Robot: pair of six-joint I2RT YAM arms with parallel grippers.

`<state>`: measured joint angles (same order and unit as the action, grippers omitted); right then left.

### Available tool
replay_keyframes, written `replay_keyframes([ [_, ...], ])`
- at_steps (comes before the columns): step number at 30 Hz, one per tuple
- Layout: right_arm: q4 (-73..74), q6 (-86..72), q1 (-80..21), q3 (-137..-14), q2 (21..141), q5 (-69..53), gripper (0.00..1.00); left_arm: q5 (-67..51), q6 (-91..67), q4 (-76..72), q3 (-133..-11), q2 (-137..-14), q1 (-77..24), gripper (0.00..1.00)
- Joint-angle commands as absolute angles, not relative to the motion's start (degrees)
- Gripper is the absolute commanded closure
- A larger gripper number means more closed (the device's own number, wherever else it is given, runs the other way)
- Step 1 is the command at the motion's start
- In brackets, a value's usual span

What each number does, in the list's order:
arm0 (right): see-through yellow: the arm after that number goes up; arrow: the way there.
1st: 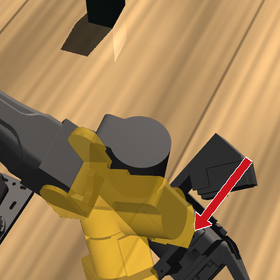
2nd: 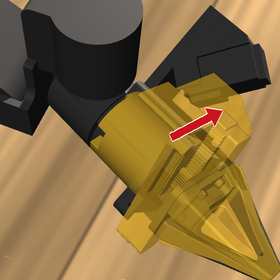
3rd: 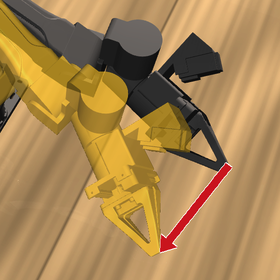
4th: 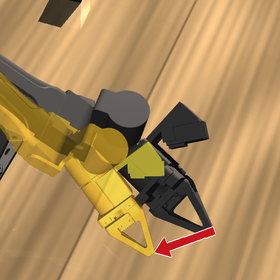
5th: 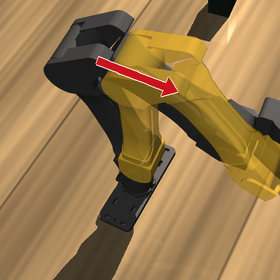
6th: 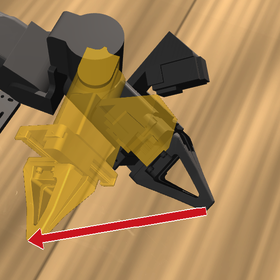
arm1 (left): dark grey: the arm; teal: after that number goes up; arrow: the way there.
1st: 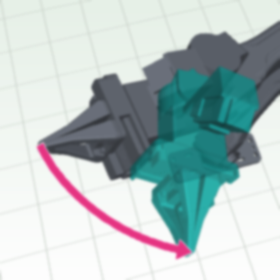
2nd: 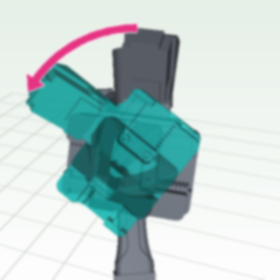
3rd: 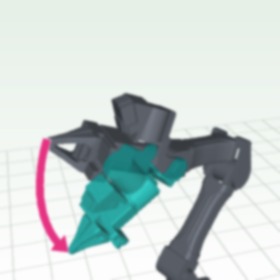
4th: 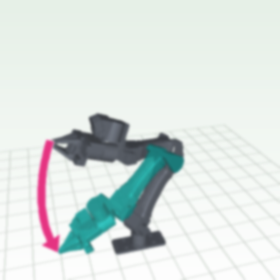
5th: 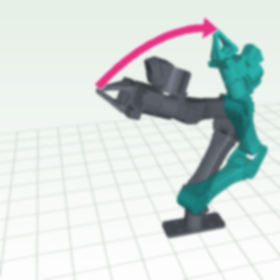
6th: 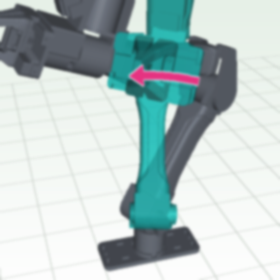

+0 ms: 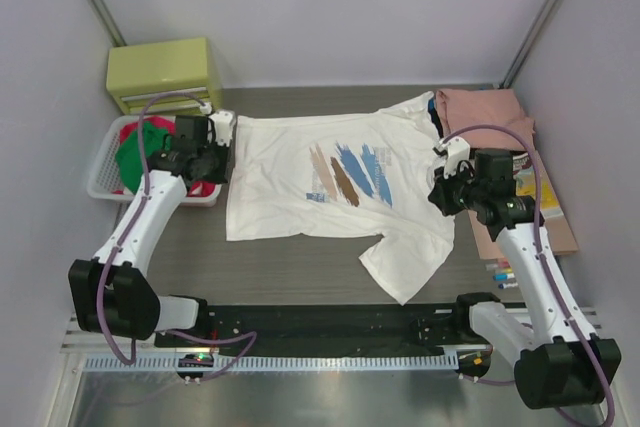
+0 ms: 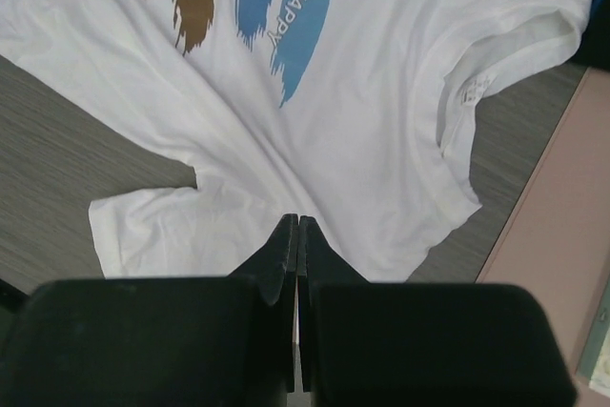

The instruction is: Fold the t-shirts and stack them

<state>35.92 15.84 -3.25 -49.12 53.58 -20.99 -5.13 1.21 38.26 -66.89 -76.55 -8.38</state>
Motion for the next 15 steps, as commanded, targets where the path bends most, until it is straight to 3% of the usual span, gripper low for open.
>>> replay_keyframes([
  [1, 38.41, 17.05, -3.25, -49.04, 57.03, -19.33, 0.99, -7.47, 6.32, 41.57, -62.06, -76.90, -9.23, 1.00],
  [6, 41.92, 19.60, -3.78, -55.10, 68.45, -18.46, 0.99, -6.94, 8.52, 41.49, -63.37, -80.06, -10.02, 1.00],
  [15, 39.90, 19.95, -5.45, -55.72, 75.05, -14.06, 0.99, -5.80, 7.91, 37.01, -60.47, -83.32, -20.03, 1.00],
])
